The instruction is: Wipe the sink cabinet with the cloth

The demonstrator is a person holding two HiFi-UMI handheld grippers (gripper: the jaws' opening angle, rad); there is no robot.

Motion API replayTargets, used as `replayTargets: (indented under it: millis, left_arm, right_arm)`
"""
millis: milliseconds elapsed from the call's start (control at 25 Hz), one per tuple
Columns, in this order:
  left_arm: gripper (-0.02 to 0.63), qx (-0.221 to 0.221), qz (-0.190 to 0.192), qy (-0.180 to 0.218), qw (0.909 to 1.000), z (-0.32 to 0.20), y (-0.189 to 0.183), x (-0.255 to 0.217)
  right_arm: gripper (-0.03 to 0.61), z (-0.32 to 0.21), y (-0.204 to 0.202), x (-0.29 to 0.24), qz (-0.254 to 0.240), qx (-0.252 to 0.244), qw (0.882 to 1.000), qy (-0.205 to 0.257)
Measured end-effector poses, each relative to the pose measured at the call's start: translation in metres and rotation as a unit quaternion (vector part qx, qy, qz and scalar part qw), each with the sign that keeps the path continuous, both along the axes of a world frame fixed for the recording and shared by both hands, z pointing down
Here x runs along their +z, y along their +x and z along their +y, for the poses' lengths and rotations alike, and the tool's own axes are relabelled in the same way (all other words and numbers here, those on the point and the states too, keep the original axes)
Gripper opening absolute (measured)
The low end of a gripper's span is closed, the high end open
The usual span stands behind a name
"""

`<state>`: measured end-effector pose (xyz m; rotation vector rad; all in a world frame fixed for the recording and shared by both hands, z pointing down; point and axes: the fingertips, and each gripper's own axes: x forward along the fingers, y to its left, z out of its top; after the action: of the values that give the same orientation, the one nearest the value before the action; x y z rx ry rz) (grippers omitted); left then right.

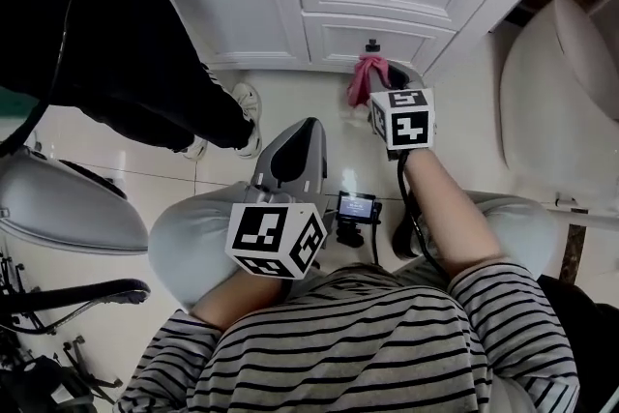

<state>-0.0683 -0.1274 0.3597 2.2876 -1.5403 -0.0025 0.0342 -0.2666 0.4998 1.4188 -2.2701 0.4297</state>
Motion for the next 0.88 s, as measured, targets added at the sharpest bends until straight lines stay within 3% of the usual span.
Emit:
replayTargets:
  millis: [160, 320, 640, 880]
  left_arm:
    - [-0.005, -0.007, 0.005, -0.003, 1.0000, 0.001, -0.010, 0.002]
    - [-0.006, -0.013, 0.005, -0.006, 0.9999, 0.000, -0.018, 0.007]
    - [-0.005, -0.006, 0.007, -0.022, 0.9997, -0.007, -0.015, 0.018]
    - [-0.006, 0.003, 0.003, -0.022, 0.9997, -0.008, -0.003, 0.018]
  right_arm:
    - [0.043, -0.018, -0.083, 0.042, -0.026, -0.060, 0.998, -0.025]
    - [0.043, -0.043, -0.103, 0.084, -0.014, -0.051, 0.998, -0.045]
    - [0.043, -0.059, -0.019, 0.098, -0.020, 0.054, 0.997, -0.055]
    - [0.043, -0.055, 0.063, 0.093, -0.020, 0.131, 0.990, -0.055]
